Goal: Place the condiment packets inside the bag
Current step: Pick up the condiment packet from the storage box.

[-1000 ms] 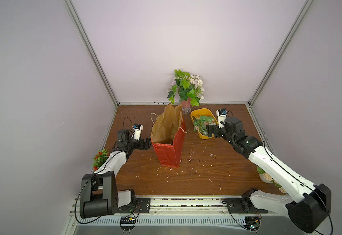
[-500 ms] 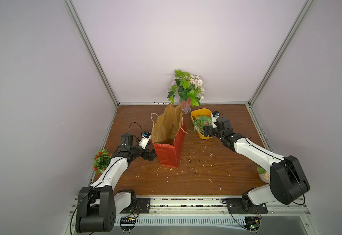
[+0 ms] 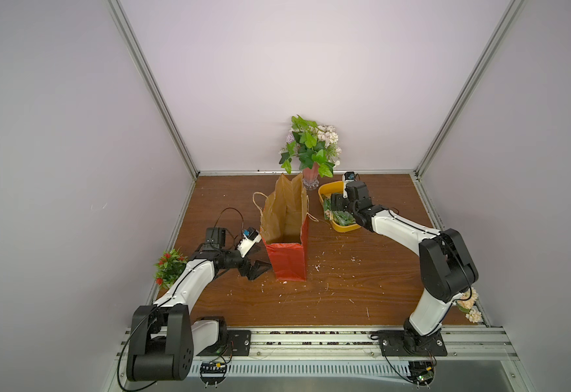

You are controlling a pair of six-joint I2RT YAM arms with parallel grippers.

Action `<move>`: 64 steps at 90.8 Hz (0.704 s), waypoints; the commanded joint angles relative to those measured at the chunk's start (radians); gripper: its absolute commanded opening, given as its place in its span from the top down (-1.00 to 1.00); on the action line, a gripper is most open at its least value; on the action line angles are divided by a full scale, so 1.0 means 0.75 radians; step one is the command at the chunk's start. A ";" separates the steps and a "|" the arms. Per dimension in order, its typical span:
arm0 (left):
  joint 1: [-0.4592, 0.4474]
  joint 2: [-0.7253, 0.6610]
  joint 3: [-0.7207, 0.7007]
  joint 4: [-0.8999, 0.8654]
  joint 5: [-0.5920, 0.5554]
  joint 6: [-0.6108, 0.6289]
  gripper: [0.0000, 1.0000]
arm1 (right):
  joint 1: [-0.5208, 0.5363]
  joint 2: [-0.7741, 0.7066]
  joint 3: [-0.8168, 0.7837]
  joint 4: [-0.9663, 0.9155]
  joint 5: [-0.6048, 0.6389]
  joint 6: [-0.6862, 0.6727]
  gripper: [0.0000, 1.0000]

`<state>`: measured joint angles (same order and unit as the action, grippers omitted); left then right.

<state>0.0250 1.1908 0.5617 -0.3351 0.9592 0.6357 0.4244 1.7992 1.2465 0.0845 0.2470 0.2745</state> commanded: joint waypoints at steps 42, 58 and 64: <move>0.273 0.035 -0.019 0.528 -0.050 -0.506 -1.00 | 0.083 0.198 0.216 -0.062 0.435 0.019 -0.34; 0.273 0.018 -0.141 0.819 -0.162 -0.699 -1.00 | 0.084 0.229 0.228 -0.068 0.480 0.025 -0.15; 0.273 0.045 -0.162 0.877 -0.214 -0.717 -1.00 | 0.086 0.234 0.226 -0.058 0.486 0.026 -0.09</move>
<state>0.2195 1.2076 0.4709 0.1432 0.8803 0.2020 0.4858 1.9671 1.3792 0.0406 0.5484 0.2859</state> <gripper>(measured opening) 0.998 0.566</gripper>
